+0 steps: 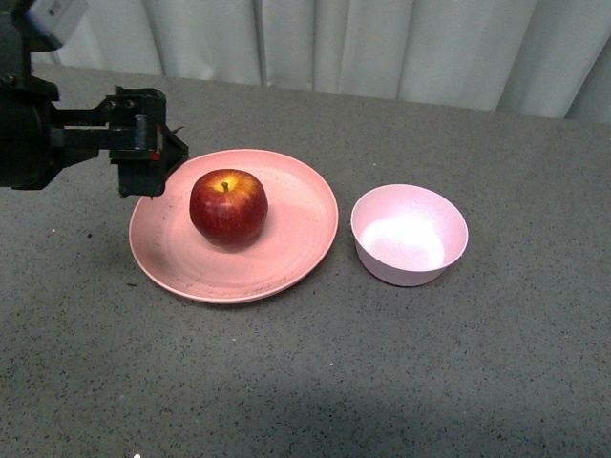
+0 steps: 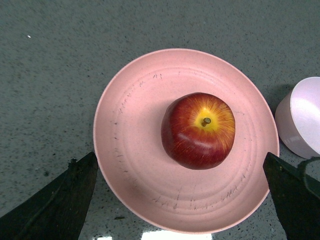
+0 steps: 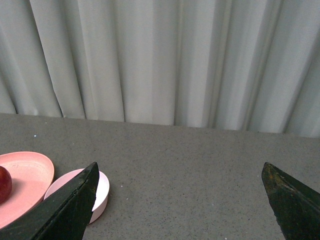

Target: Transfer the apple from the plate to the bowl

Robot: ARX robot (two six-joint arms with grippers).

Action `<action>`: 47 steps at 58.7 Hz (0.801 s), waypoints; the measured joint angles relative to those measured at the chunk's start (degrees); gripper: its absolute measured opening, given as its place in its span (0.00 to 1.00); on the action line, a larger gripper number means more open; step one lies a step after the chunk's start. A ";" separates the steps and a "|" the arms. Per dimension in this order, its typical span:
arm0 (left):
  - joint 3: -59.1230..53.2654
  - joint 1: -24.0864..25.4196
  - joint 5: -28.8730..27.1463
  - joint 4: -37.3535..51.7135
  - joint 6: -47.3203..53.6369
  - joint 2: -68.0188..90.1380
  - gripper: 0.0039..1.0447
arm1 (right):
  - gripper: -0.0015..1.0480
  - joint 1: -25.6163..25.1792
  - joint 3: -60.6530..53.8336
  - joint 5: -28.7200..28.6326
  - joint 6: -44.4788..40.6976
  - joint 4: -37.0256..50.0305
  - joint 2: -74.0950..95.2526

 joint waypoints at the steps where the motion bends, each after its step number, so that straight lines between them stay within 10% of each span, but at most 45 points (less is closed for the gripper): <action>1: 0.39 -0.07 0.00 -0.20 -0.04 0.42 0.94 | 0.91 0.00 0.00 0.00 0.00 0.00 0.00; 47: 14.60 -4.13 1.99 -7.02 -0.83 15.12 0.94 | 0.91 0.00 0.00 0.00 0.00 0.00 0.00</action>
